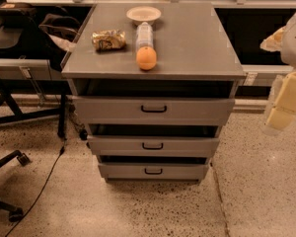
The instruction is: Open middle drawer
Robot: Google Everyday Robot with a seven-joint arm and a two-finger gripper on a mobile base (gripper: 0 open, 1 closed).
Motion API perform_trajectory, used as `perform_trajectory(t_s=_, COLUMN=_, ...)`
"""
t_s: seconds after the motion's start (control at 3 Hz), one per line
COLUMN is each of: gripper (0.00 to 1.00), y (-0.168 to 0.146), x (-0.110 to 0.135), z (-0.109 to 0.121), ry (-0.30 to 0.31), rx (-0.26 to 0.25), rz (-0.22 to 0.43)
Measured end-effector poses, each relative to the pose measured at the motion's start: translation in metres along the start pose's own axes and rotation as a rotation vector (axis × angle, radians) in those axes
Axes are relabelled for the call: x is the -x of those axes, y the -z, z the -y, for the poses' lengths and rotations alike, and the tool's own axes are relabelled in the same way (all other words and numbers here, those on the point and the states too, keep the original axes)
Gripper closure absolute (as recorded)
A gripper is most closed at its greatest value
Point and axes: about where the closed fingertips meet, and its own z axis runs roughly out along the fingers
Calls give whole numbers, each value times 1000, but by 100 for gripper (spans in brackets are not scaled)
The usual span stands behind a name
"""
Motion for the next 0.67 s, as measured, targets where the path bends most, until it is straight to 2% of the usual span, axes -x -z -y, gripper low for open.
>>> perform_trajectory(t_s=0.33, gripper=0, y=0, x=0, z=0, ry=0, rx=0, rz=0)
perform_trajectory(t_s=0.67, gripper=0, y=-9, x=-2, z=-5, ry=-5, rx=1, rz=62)
